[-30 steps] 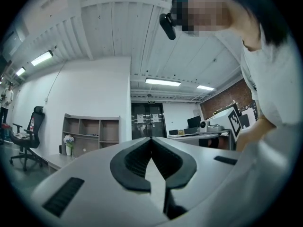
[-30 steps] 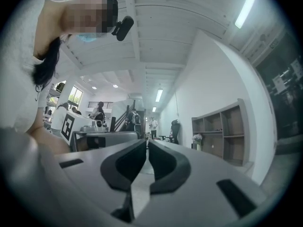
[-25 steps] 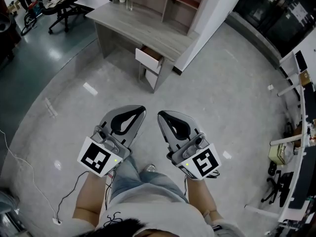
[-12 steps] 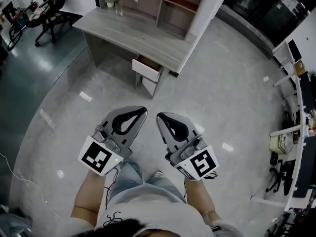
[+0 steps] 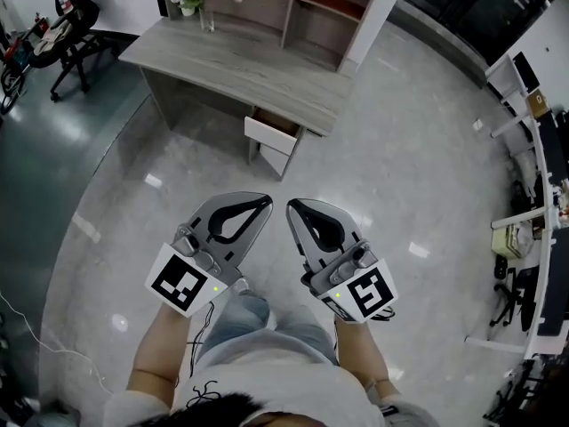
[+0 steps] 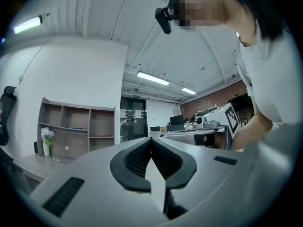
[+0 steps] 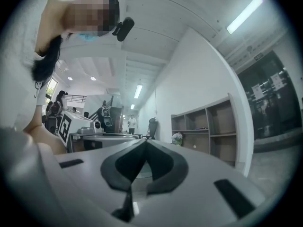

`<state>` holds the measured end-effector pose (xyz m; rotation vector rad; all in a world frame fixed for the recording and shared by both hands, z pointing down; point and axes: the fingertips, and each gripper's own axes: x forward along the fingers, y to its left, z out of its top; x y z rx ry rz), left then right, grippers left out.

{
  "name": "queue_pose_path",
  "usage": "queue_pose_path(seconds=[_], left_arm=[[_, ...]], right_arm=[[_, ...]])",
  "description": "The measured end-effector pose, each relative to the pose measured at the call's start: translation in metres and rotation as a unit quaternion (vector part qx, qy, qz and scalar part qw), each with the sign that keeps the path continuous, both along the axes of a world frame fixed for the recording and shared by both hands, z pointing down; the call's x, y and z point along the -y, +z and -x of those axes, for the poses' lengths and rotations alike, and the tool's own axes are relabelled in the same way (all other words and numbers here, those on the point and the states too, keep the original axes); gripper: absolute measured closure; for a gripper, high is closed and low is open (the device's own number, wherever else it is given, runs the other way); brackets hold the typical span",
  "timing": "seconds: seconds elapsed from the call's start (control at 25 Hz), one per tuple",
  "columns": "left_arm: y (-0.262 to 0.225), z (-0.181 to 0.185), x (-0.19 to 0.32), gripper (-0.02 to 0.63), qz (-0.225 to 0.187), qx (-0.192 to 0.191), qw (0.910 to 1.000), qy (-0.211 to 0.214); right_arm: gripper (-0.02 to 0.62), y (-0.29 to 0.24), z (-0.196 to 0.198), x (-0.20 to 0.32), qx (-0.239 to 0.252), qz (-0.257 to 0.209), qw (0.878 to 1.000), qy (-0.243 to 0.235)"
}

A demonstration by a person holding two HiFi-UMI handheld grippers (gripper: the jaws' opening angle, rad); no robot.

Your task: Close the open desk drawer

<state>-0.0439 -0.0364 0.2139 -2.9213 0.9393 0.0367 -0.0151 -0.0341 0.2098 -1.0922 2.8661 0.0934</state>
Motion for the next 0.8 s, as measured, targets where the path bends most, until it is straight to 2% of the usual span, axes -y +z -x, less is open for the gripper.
queue_pose_path(seconds=[0.4, 0.8], left_arm=[[0.011, 0.012, 0.032, 0.595, 0.007, -0.003, 0.9995, 0.031], [0.017, 0.009, 0.078, 0.595, 0.008, -0.005, 0.9996, 0.026]], right_arm=[[0.588, 0.008, 0.008, 0.029, -0.007, 0.005, 0.999, 0.033], [0.587, 0.015, 0.005, 0.078, -0.014, 0.007, 1.000, 0.025]])
